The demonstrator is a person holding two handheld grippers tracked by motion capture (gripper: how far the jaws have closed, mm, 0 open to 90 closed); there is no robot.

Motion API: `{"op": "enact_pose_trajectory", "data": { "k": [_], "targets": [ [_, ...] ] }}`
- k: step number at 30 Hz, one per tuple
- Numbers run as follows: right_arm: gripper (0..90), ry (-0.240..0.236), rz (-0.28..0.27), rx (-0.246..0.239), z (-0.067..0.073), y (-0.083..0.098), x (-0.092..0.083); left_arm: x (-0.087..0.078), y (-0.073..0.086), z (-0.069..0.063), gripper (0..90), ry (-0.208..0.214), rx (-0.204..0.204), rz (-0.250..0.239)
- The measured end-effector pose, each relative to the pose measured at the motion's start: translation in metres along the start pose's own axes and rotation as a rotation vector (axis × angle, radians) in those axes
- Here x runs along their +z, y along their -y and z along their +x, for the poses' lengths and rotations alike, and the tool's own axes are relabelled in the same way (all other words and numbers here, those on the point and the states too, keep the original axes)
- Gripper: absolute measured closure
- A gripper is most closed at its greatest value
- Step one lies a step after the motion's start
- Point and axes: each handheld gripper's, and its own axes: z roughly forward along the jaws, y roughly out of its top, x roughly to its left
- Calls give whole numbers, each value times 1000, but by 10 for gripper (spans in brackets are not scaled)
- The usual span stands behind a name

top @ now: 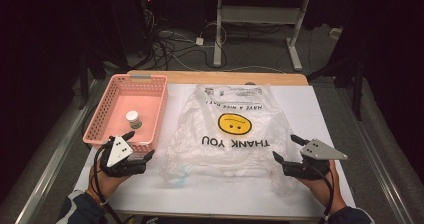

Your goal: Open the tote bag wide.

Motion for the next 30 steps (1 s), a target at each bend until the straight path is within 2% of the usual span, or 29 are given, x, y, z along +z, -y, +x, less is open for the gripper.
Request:
{"op": "enact_pose_trajectory", "data": {
  "k": [3,6,13,14,19,22,24,25,27,30],
  "targets": [
    [208,-9,12,-6,1,0,2,0,0,1,148,-5,-8,-5],
    [221,2,15,-14,0,-1,3,0,-1,1,149,-14,2,-4],
    [255,46,23,7,-17,-7,6,2,0,3,150,-19,-3,-6],
    [261,68,25,12,-27,-12,7,2,1,4,150,-22,1,-8],
    [298,111,34,28,-54,-26,17,2,1,6,151,-23,-6,-21],
    [310,138,55,30,-71,-36,32,2,2,5,153,-22,-7,-19],
    [320,147,74,39,-83,-42,46,2,0,5,153,-21,9,-24],
    [325,138,95,60,-90,-45,55,5,-2,5,153,-23,25,-36],
    [356,142,113,87,-103,-49,72,6,-3,4,153,-24,28,-35],
    [368,158,175,118,-119,-54,101,8,-3,3,154,-20,38,-26]
  ]
}}
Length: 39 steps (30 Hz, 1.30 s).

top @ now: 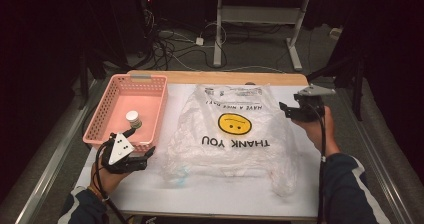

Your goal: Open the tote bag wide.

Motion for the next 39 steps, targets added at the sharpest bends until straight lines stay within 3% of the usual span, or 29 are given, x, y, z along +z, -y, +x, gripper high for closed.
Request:
{"op": "enact_pose_trajectory", "data": {
  "k": [4,7,9,10,11,17,21,23,24,26,29,33,35,36,39],
  "targets": [
    [404,-4,93,27,-9,-15,36,0,0,0,154,2,-3,-5],
    [415,-4,146,18,-10,-22,60,-3,0,-2,154,5,0,-12],
    [435,-30,192,32,-11,-24,74,-3,0,-3,154,8,12,-4],
    [435,-30,192,32,-11,-24,74,-3,0,-3,154,8,12,-4],
    [458,-17,230,21,-12,-26,87,-3,0,-3,154,10,15,-2],
    [568,-42,314,37,-20,-22,116,1,2,-2,155,27,3,6],
    [690,-59,358,57,-23,-17,129,2,0,-1,157,30,-2,0],
    [771,-73,346,71,-22,-16,131,4,-1,-1,157,32,0,-1],
    [771,-73,346,71,-22,-16,131,4,-1,-1,157,32,0,-1],
    [894,-61,359,57,-20,-18,131,4,1,-1,157,33,3,11],
    [900,-40,367,92,-24,-16,128,3,1,-2,160,36,0,12],
    [900,20,364,217,-41,-5,116,3,0,-2,162,30,4,12],
    [900,72,361,242,-48,2,108,3,0,-2,163,29,6,14],
    [900,86,359,278,-52,6,104,3,0,-2,162,25,8,14],
    [900,183,375,295,-61,17,88,1,0,1,163,12,-2,6]
  ]
}}
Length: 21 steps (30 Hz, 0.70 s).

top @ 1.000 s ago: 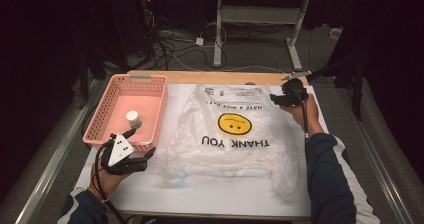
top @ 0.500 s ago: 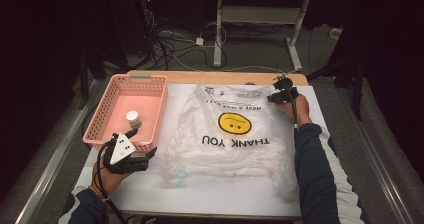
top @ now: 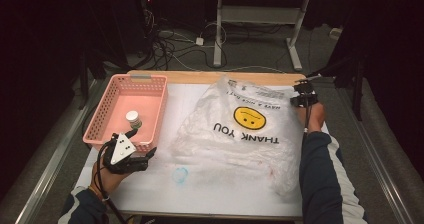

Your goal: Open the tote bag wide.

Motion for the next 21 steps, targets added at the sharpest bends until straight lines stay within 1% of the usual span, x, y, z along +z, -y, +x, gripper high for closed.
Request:
{"op": "enact_pose_trajectory", "data": {
  "k": [2,3,4,6,9,10,11,12,13,14,15,16,17,18,20,21],
  "targets": [
    [900,21,-3,29,-10,10,-7,-1,0,1,163,-7,-1,-4],
    [900,28,1,31,-14,16,-11,-2,0,1,163,-11,-2,-8],
    [900,22,-3,46,-18,22,-14,-3,-1,3,163,-15,-6,-14],
    [898,20,-2,57,-24,32,-22,-4,-1,3,163,-16,-6,-18],
    [898,-26,-21,74,-27,47,-35,-5,-2,1,163,-11,4,-21],
    [897,-38,-24,62,-26,52,-39,-5,-2,1,163,-10,3,-22],
    [898,-63,-23,70,-25,57,-42,-5,-2,1,163,-10,3,-22],
    [897,-67,-33,59,-24,62,-46,-5,-3,0,163,-9,7,-22],
    [892,-89,-22,61,-24,67,-48,-5,-3,0,163,-7,12,-22],
    [891,-100,-40,62,-24,72,-51,-5,-3,-1,163,-4,14,-21],
    [881,-104,-34,56,-24,76,-54,-4,-3,-1,163,-4,18,-18],
    [873,-107,-47,51,-24,81,-58,-4,-3,-1,163,-3,19,-19],
    [836,-106,-56,39,-23,84,-62,-5,-3,-1,163,-1,16,-23],
    [826,-117,-61,32,-22,87,-66,-5,-3,-1,163,-1,16,-23],
    [766,-98,-94,-24,-18,89,-78,-5,-3,-1,163,-2,16,-23],
    [704,-97,-129,-43,-16,90,-86,-5,-3,-1,163,-1,18,-21]
  ]
}}
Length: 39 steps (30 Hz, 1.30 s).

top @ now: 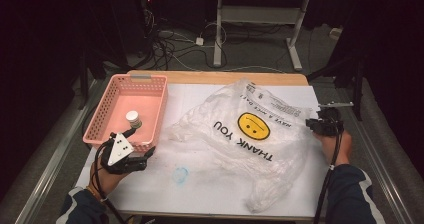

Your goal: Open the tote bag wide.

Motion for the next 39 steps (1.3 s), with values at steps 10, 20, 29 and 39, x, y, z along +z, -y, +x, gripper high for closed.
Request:
{"op": "enact_pose_trajectory", "data": {
  "k": [10,20,29,39],
  "targets": [
    [565,-346,-247,-249,88,-19,-62,0,-1,-4,163,8,6,11],
    [399,-525,-120,-632,208,-4,-48,4,-1,-8,163,12,23,30],
    [395,-526,34,-757,250,16,-11,5,-1,-9,163,20,27,37],
    [805,-489,84,-724,247,19,3,6,-1,-10,163,30,36,47]
  ]
}}
